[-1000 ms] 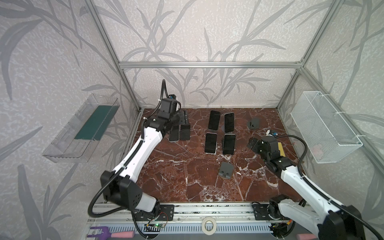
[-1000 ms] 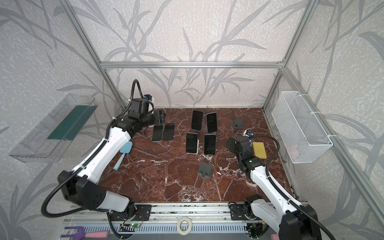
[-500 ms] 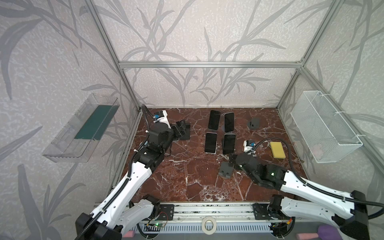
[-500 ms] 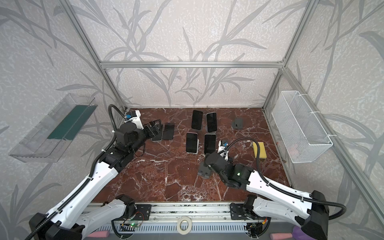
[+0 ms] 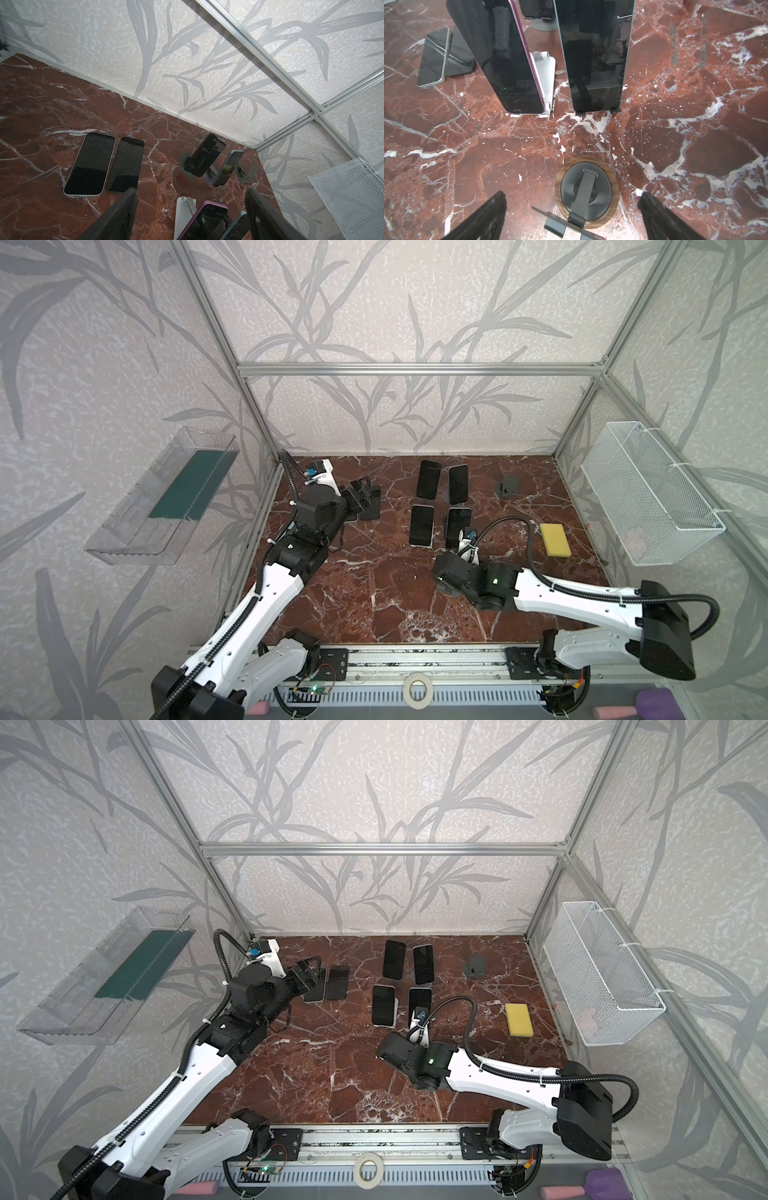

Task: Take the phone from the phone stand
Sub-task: 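Lower the right gripper around the empty round stand's upright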

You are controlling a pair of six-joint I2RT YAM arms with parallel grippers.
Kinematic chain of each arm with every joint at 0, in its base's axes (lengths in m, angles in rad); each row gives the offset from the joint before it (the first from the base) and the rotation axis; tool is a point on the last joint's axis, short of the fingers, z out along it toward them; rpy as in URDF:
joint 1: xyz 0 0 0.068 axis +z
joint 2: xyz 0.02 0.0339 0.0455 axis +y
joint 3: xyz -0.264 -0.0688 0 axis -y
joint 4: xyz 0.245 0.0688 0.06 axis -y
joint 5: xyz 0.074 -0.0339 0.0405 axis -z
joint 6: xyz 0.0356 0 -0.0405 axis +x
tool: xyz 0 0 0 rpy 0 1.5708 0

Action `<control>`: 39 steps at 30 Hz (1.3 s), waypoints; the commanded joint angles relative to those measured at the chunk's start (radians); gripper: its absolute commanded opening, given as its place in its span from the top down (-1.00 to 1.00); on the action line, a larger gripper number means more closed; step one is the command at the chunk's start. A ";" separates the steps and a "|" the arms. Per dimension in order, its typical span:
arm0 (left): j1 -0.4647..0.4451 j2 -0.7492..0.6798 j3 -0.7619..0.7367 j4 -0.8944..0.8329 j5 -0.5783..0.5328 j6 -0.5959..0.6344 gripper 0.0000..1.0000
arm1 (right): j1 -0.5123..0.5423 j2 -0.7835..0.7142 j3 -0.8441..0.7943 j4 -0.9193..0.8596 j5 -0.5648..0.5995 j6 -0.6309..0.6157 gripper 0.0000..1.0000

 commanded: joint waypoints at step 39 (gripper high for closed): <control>-0.002 0.039 0.039 0.015 0.067 -0.046 -0.65 | 0.008 -0.051 -0.117 0.069 -0.036 -0.013 -0.98</control>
